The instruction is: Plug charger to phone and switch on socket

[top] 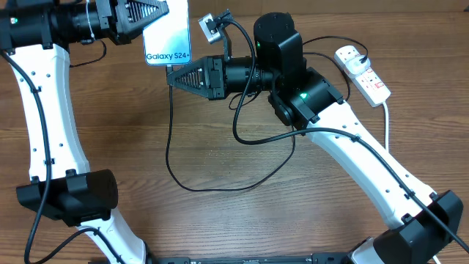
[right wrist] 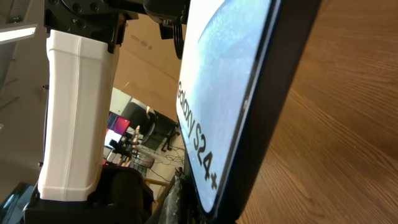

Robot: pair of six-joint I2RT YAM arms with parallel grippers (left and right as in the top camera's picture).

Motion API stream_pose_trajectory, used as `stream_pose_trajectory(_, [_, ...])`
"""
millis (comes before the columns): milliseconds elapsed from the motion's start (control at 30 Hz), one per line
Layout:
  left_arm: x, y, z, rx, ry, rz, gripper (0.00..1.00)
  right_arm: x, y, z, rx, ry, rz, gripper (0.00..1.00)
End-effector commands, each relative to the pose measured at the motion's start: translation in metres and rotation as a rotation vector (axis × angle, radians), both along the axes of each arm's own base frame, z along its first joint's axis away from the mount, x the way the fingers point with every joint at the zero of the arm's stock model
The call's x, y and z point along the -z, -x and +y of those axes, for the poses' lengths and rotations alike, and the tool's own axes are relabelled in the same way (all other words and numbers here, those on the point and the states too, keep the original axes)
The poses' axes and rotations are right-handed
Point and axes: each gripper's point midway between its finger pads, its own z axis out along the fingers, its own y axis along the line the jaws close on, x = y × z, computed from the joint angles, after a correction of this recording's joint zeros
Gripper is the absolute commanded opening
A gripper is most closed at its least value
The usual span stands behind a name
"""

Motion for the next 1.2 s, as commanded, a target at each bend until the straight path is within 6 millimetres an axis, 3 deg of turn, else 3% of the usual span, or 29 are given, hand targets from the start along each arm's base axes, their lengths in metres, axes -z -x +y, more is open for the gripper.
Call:
stream_pose_trajectory(0, [-0.012, 0.012, -0.006, 0.048, 0.043, -0.022, 0.04, 0.001, -0.032, -0.013, 0.126, 0.002, -0.021, 0.04])
stream_pose_trajectory(100, [-0.012, 0.011, -0.005, 0.048, 0.041, -0.028, 0.04, 0.004, -0.031, -0.013, 0.123, 0.011, -0.007, 0.26])
stream_pose_trajectory(200, [-0.012, 0.01, -0.005, 0.048, 0.038, -0.041, 0.04, 0.007, -0.031, -0.013, 0.123, 0.022, 0.007, 0.61])
stream_pose_trajectory(233, [-0.013, 0.01, -0.005, 0.047, 0.037, -0.048, 0.04, 0.008, -0.031, -0.014, 0.122, 0.024, 0.01, 0.68])
stream_pose_trajectory(500, [0.0, -0.011, 0.008, -0.064, -0.061, -0.043, 0.04, 0.018, -0.031, -0.017, 0.128, 0.055, 0.049, 0.84])
stream_pose_trajectory(667, [0.022, -0.029, 0.019, -0.185, -0.182, -0.012, 0.04, 0.032, -0.035, -0.025, 0.147, 0.103, 0.085, 0.91])
stream_pose_trajectory(767, [0.041, -0.039, 0.024, -0.259, -0.274, 0.037, 0.04, 0.051, -0.039, -0.032, 0.197, 0.181, 0.099, 0.99])
stream_pose_trajectory(900, [0.069, -0.042, 0.017, -0.262, -0.361, 0.059, 0.04, 0.096, -0.053, -0.061, 0.351, 0.367, 0.189, 1.0])
stream_pose_trajectory(967, [0.091, -0.044, 0.01, -0.258, -0.405, 0.104, 0.04, 0.119, -0.06, -0.085, 0.452, 0.475, 0.245, 1.0])
stream_pose_trajectory(1167, [0.178, -0.041, -0.019, -0.232, -0.68, 0.183, 0.04, 0.164, -0.068, -0.163, 0.655, 0.706, 0.403, 1.0])
